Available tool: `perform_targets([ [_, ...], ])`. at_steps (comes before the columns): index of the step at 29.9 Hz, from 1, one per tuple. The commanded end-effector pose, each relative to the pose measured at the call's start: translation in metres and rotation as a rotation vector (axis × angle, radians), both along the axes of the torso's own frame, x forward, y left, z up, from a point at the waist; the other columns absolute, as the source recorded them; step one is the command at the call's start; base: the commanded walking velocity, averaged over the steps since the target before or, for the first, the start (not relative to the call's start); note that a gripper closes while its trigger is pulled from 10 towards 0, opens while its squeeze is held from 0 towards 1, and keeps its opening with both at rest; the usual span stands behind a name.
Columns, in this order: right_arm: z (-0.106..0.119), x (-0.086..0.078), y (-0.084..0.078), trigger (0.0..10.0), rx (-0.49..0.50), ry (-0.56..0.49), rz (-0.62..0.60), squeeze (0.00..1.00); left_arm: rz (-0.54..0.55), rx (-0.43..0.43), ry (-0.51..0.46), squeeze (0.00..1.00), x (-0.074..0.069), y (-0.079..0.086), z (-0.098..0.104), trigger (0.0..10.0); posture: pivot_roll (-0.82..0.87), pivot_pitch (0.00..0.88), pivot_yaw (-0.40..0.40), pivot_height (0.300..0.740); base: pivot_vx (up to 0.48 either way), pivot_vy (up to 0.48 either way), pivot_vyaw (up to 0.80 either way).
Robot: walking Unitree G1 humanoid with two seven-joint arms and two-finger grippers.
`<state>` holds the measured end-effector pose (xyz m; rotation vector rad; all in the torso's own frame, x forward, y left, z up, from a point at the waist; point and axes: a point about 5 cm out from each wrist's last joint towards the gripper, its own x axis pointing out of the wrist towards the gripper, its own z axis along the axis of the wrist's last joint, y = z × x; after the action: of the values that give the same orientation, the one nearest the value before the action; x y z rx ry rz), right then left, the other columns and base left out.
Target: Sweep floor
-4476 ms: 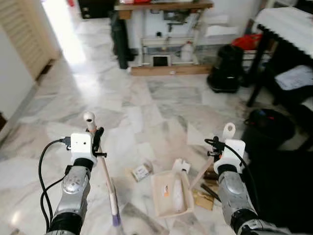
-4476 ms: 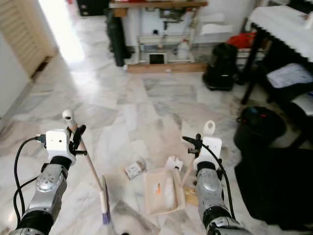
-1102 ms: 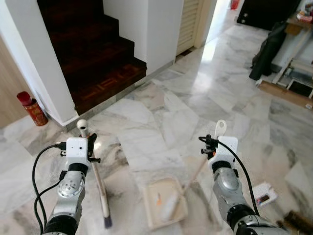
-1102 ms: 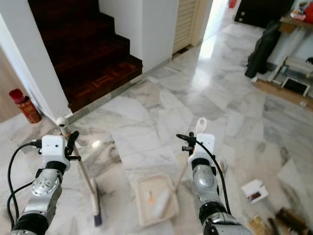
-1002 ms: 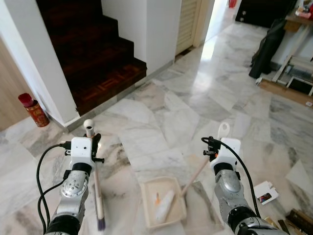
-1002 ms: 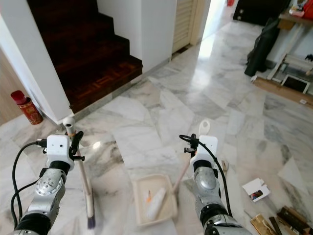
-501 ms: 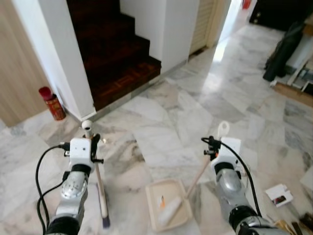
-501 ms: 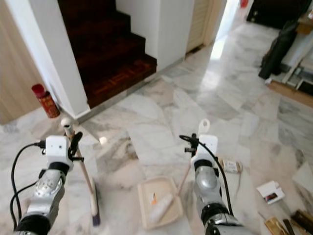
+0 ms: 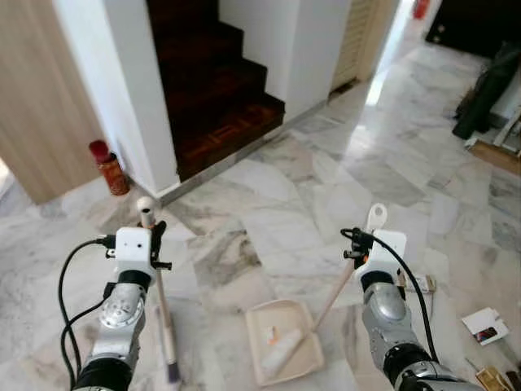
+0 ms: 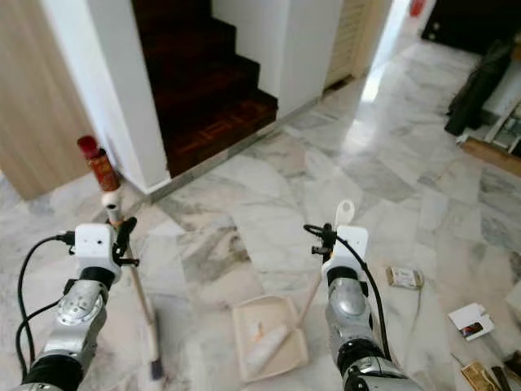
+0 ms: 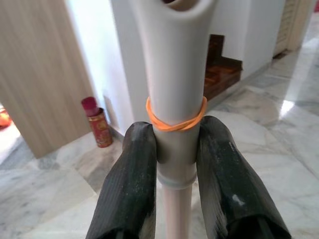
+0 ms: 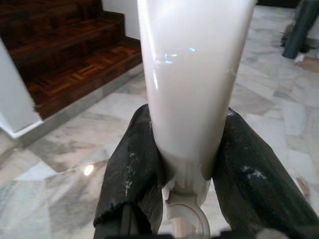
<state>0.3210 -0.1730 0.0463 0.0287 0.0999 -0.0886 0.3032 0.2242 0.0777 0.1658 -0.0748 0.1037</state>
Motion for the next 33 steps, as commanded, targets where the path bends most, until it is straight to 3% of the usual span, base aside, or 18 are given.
perform_targets([
  [1, 0.0092, 0.005, -0.0014, 10.0, 0.017, -0.047, -0.009, 0.0, -0.019, 0.002, -0.037, 0.0, 0.005, -0.0067, 0.0082, 10.0, 0.11, 0.0, -0.038, 0.74, 0.0, 0.262, 0.0],
  [33, 0.0081, 0.0049, 0.0054, 10.0, 0.008, -0.043, 0.025, 0.0, -0.036, 0.006, -0.035, 0.0, 0.0065, -0.0081, 0.0091, 10.0, 0.11, 0.0, -0.029, 0.74, 0.0, 0.266, 0.04],
])
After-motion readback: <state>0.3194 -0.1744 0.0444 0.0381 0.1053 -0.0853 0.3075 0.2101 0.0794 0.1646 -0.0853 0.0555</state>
